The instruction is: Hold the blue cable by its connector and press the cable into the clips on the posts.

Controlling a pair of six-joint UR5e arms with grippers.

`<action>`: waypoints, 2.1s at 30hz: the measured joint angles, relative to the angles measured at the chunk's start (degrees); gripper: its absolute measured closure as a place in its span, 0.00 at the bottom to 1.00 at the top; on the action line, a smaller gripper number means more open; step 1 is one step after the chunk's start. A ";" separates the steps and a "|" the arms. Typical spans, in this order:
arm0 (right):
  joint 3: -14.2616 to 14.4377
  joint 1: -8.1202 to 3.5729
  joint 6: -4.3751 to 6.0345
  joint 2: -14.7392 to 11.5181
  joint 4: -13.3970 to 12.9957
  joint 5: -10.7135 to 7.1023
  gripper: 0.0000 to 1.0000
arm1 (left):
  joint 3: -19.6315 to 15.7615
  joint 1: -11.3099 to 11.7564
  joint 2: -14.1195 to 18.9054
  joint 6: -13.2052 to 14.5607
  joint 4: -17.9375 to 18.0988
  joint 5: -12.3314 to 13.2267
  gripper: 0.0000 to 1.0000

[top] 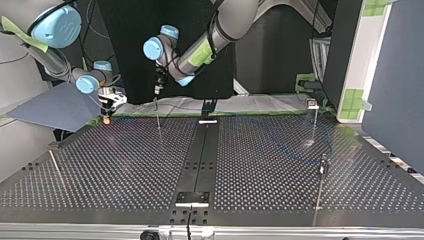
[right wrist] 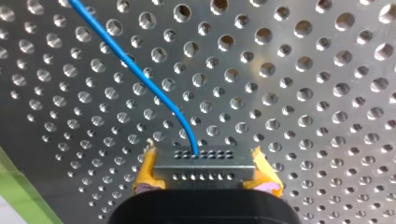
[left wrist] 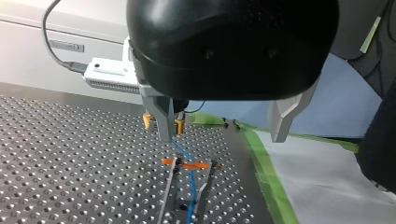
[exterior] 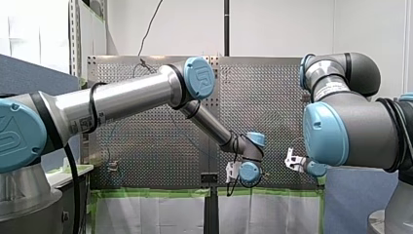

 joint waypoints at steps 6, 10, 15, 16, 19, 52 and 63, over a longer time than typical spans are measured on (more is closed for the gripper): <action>0.00 0.04 -0.06 -0.02 0.14 -0.07 1.00 | -2.41 -0.26 1.58 0.35 -1.08 -0.38 0.00; 0.00 0.07 -0.06 -0.02 0.22 -0.08 1.00 | -4.68 -0.44 3.72 0.43 -1.28 -0.70 0.00; 0.00 0.14 -0.07 -0.03 0.23 -0.02 1.00 | -7.16 -0.93 6.06 -0.07 0.05 -0.57 0.00; 0.00 0.17 -0.07 -0.03 0.23 -0.01 1.00 | -7.73 -0.92 6.63 -0.44 0.55 -0.30 0.00; 0.00 0.27 -0.07 -0.03 0.24 0.00 1.00 | -9.05 -0.76 7.93 -1.53 1.80 0.28 0.00; -0.01 0.88 0.29 -0.04 0.49 -1.03 1.00 | -25.91 -1.23 24.79 -5.63 -5.10 -1.77 0.00; -0.13 1.18 0.15 -0.04 0.49 -1.05 1.00 | -31.25 -0.91 30.14 -8.80 -4.58 -1.71 0.00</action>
